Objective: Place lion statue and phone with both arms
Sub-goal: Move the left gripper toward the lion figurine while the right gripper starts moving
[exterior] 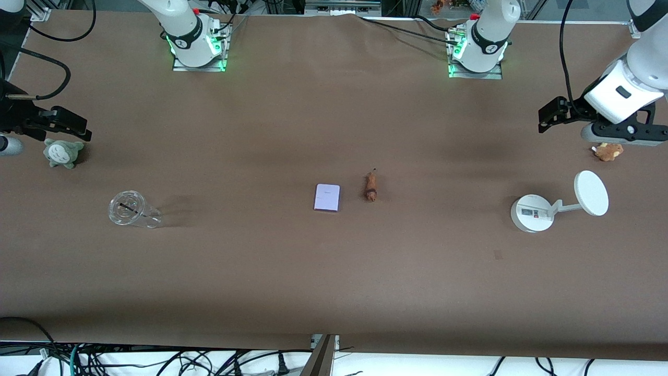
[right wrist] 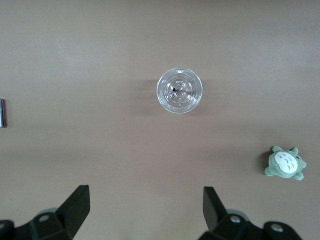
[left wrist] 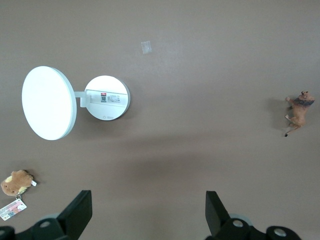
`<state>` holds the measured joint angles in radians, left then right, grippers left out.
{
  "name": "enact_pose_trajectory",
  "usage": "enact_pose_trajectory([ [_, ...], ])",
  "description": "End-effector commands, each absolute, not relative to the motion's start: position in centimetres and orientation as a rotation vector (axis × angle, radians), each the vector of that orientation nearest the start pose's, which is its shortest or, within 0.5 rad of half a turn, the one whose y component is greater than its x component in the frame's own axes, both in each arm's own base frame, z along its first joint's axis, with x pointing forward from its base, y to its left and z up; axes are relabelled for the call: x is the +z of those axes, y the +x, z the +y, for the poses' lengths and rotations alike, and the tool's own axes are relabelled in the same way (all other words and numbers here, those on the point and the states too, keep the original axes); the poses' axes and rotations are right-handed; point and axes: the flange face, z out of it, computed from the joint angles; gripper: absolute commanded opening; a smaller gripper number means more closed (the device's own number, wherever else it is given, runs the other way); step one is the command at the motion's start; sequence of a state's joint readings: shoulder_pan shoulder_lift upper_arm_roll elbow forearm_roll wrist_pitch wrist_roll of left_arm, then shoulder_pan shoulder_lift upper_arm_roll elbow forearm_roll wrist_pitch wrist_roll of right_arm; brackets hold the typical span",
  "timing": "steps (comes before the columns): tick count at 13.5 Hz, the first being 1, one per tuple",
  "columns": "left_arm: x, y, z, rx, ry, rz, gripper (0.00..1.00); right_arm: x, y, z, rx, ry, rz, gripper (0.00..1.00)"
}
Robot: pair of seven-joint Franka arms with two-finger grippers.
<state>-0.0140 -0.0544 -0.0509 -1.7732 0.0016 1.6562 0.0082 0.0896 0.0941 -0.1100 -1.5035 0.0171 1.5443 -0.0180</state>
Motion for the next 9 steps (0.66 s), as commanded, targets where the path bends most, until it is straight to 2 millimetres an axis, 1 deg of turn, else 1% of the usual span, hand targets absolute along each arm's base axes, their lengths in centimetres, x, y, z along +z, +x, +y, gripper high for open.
enact_pose_trajectory([
  [1, 54.5, 54.7, -4.0, 0.189, -3.143, 0.152, 1.00, 60.5, 58.2, -0.9, 0.076, -3.137, -0.003, 1.00],
  [2, 53.3, 54.9, -4.2, 0.244, -3.139, 0.159, 1.00, 60.5, 58.2, -1.0, 0.076, -3.139, -0.003, 1.00],
  [3, 52.9, 55.0, -4.4, 0.261, -3.139, 0.166, 1.00, 60.5, 58.2, -1.0, 0.076, -3.137, -0.003, 1.00],
  [4, 51.5, 55.3, -5.5, 0.305, -3.134, 0.199, 1.00, 60.4, 58.2, -1.0, 0.078, -3.136, 0.004, 1.00],
  [5, 49.9, 55.2, -6.4, 0.353, -3.141, 0.203, 1.00, 59.4, 58.7, -0.8, 0.105, -3.141, 0.002, 1.00],
  [6, 47.9, 55.6, -8.0, 0.401, -3.140, 0.232, 1.00, 58.7, 59.1, -0.3, 0.120, -3.147, -0.008, 1.00],
  [7, 46.1, 56.2, -9.2, 0.426, -3.148, 0.254, 1.00, 58.4, 59.4, -0.3, 0.110, -3.143, -0.003, 1.00],
  [8, 44.8, 57.1, -10.6, 0.373, -3.179, 0.274, 1.00, 57.5, 59.9, -0.2, 0.112, -3.143, -0.008, 1.00],
  [9, 42.7, 57.9, -12.6, 0.353, -3.201, 0.282, 1.00, 56.9, 60.3, 0.1, 0.124, -3.146, -0.015, 1.00],
])
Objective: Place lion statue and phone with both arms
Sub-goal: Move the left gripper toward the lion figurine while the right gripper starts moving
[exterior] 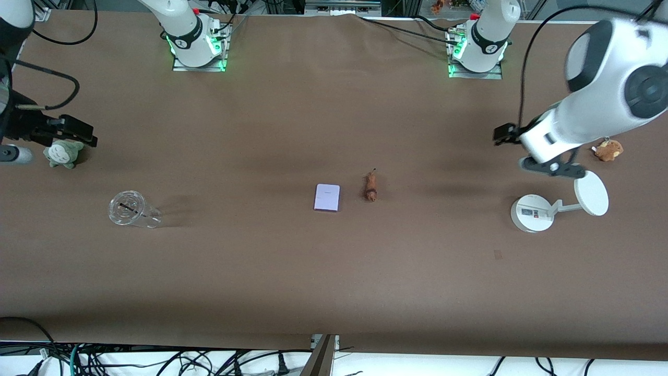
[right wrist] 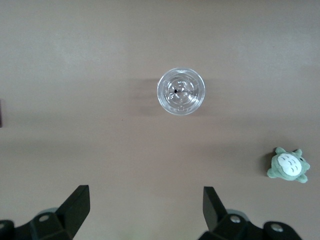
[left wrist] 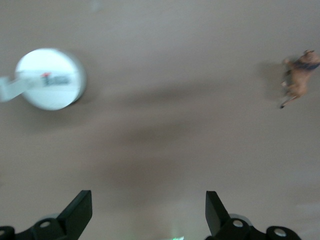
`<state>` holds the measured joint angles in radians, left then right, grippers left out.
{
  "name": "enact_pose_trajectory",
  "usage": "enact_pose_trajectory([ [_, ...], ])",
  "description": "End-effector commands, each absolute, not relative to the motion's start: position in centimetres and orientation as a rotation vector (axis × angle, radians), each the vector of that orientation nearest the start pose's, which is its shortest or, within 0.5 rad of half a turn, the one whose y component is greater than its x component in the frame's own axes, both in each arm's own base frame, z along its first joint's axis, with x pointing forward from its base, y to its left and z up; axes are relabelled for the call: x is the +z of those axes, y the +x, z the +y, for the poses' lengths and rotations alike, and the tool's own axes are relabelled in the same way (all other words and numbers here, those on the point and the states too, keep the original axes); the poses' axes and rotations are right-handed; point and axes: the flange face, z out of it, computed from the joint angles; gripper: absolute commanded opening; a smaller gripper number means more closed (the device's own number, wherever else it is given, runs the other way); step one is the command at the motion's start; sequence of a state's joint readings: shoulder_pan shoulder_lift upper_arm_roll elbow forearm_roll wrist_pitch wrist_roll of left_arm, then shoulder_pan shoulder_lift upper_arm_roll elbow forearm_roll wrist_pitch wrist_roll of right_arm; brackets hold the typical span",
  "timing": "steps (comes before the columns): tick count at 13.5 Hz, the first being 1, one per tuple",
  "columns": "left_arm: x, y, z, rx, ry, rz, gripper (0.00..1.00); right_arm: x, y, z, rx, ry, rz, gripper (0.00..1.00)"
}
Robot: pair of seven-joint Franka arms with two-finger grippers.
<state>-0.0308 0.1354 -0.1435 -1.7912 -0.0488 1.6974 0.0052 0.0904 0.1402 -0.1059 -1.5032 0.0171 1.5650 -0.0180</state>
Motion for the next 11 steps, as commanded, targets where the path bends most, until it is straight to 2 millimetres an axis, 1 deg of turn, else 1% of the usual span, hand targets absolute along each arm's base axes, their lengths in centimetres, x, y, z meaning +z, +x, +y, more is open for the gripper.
enact_pose_trajectory([
  [1, 40.8, 58.6, -14.8, 0.308, -3.218, 0.279, 1.00, 56.8, 60.5, 0.3, 0.103, -3.146, -0.020, 1.00],
  [2, 38.8, 59.1, -17.4, 0.269, -3.240, 0.260, 1.00, 55.6, 61.1, 0.7, 0.127, -3.149, -0.030, 1.00],
  [3, 36.8, 59.3, -20.3, 0.226, -3.259, 0.242, 1.00, 55.0, 61.2, 1.2, 0.148, -3.147, -0.039, 1.00],
  [4, 34.9, 59.3, -23.3, 0.182, -3.274, 0.228, 1.00, 54.9, 61.3, 1.4, 0.141, -3.143, -0.036, 1.00],
  [5, 33.1, 58.8, -26.7, 0.149, -3.282, 0.218, 1.00, 54.6, 61.5, 2.2, 0.143, -3.142, -0.053, 1.00],
  [6, 31.4, 58.1, -29.5, 0.131, -3.292, 0.185, 1.00, 54.2, 61.6, 3.3, 0.153, -3.143, -0.077, 1.00],
  [7, 29.9, 57.5, -31.8, 0.110, -3.306, 0.160, 1.00, 53.8, 61.8, 3.8, 0.150, -3.144, -0.091, 1.00],
  [8, 28.8, 57.0, -33.3, 0.083, -3.320, 0.152, 1.00, 53.8, 61.8, 4.6, 0.146, -3.144, -0.111, 1.00],
  [9, 28.0, 56.8, -34.2, 0.065, -3.330, 0.156, 1.00, 53.2, 62.0, 5.5, 0.157, -3.146, -0.135, 1.00],
  [10, 27.2, 56.7, -34.7, 0.055, -3.339, 0.160, 1.00, 53.1, 62.1, 6.0, 0.145, -3.147, -0.143, 1.00],
  [11, 26.1, 56.2, -35.9, 0.043, -3.348, 0.181, 1.00, 53.2, 62.4, 6.4, 0.112, -3.146, -0.150, 1.00],
])
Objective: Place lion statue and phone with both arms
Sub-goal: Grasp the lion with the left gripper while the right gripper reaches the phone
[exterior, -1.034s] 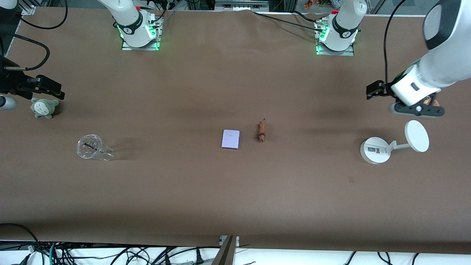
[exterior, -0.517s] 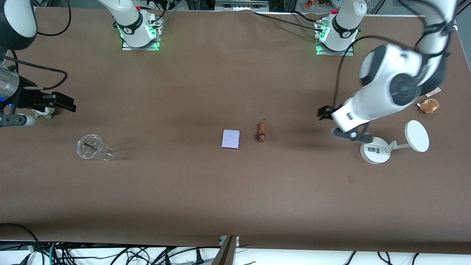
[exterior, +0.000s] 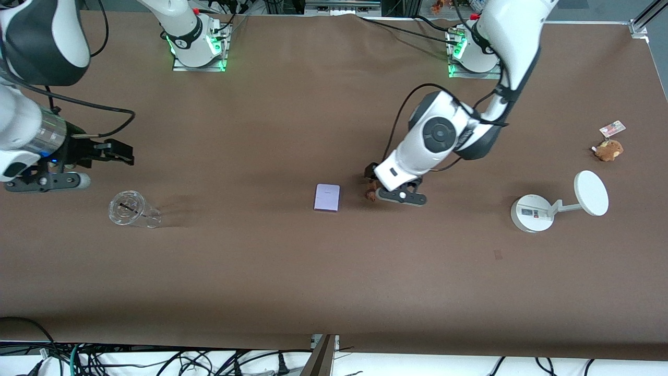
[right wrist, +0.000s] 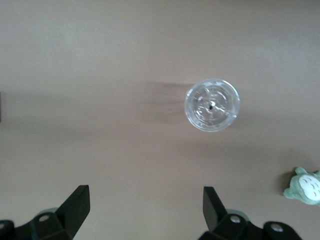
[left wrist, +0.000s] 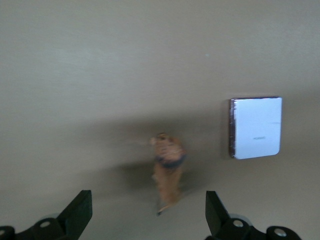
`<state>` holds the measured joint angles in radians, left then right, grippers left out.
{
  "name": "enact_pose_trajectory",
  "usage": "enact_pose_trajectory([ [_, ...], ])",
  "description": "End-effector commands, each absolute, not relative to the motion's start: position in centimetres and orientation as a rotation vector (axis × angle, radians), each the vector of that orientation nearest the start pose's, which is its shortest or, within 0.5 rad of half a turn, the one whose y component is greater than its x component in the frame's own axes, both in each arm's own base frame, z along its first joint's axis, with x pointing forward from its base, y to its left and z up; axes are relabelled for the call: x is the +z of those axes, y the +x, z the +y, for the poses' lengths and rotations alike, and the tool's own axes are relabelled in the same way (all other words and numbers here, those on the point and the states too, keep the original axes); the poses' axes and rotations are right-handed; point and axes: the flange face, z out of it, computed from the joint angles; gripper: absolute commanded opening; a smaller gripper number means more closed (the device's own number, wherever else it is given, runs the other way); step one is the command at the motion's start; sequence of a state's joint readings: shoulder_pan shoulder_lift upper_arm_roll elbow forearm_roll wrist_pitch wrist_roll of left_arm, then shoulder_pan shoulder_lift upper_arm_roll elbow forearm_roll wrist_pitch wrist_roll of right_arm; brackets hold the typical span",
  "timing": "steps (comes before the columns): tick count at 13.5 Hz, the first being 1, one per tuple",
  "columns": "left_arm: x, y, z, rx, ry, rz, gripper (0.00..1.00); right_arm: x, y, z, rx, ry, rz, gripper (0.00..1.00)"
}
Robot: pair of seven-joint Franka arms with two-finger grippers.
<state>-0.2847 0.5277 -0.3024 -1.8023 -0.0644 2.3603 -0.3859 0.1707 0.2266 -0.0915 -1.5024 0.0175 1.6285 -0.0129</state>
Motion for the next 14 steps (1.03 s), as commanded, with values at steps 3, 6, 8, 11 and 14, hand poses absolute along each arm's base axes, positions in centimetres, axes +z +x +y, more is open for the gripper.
enact_pose_trajectory([
  [3, 22.9, 55.4, -37.6, 0.011, -3.365, 0.189, 1.00, 52.8, 62.7, 7.2, 0.097, -3.149, -0.063, 1.00],
  [6, 20.8, 55.1, -37.7, -0.003, -3.341, 0.235, 1.00, 50.2, 64.1, 9.5, 0.063, -3.124, -0.092, 1.00],
  [8, 20.7, 55.2, -37.6, -0.005, -3.340, 0.236, 0.81, 48.0, 65.1, 12.5, 0.014, -3.115, -0.033, 1.00],
  [11, 20.7, 55.1, -37.6, -0.004, -3.331, 0.256, 0.14, 43.7, 65.9, 17.3, -0.001, -3.123, 0.036, 1.00],
  [14, 21.0, 55.3, -37.2, -0.025, -3.284, 0.327, 0.04, 39.7, 66.1, 21.5, -0.013, -3.129, 0.096, 1.00],
])
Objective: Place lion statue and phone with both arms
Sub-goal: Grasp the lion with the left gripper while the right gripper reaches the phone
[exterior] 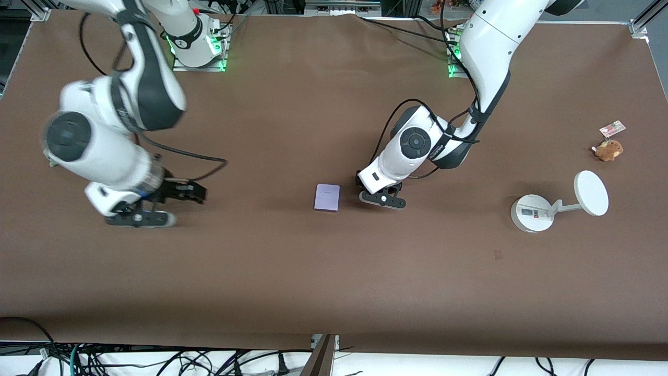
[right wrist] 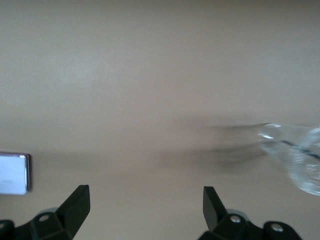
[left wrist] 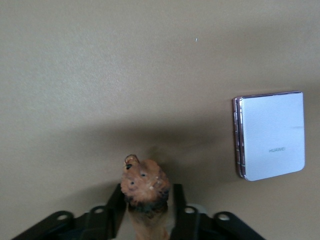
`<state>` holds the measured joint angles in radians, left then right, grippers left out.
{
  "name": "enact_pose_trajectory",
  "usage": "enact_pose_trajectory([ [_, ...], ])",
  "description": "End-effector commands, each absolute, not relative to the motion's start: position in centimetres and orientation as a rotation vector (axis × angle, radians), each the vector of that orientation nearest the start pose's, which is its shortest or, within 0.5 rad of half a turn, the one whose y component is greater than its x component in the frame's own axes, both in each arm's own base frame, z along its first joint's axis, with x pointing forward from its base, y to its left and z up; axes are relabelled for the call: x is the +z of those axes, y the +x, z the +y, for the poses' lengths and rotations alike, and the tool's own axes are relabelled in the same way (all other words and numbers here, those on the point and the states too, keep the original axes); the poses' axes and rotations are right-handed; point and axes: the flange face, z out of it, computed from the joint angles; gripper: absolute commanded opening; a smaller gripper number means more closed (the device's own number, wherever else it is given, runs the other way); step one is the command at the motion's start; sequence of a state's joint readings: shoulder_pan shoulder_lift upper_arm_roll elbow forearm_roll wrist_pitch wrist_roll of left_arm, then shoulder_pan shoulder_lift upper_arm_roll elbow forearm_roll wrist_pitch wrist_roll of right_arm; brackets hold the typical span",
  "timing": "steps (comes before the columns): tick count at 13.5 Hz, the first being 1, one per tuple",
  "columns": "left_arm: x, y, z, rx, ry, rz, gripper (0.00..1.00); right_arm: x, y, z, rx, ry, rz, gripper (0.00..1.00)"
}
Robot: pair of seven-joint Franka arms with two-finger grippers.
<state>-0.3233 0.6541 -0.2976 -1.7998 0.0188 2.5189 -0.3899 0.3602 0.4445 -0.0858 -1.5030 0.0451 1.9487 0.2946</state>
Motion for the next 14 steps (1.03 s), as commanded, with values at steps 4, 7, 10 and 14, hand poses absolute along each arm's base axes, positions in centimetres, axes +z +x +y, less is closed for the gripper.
enact_pose_trajectory([
  [4, 26.4, 56.5, -34.7, 0.028, -3.230, 0.292, 0.00, 35.7, 65.6, 25.5, -0.006, -3.135, 0.070, 1.00],
  [7, 30.2, 59.1, -27.5, 0.091, -3.188, 0.258, 0.00, 32.8, 64.5, 30.2, -0.040, -3.127, 0.159, 1.00],
  [10, 30.9, 62.2, -17.6, 0.119, -3.182, 0.291, 0.01, 29.8, 62.2, 36.8, -0.113, -3.092, 0.255, 1.00],
  [14, 29.8, 64.1, -7.8, 0.112, -3.102, 0.232, 0.04, 24.7, 58.5, 44.2, -0.175, -3.055, 0.307, 1.00],
])
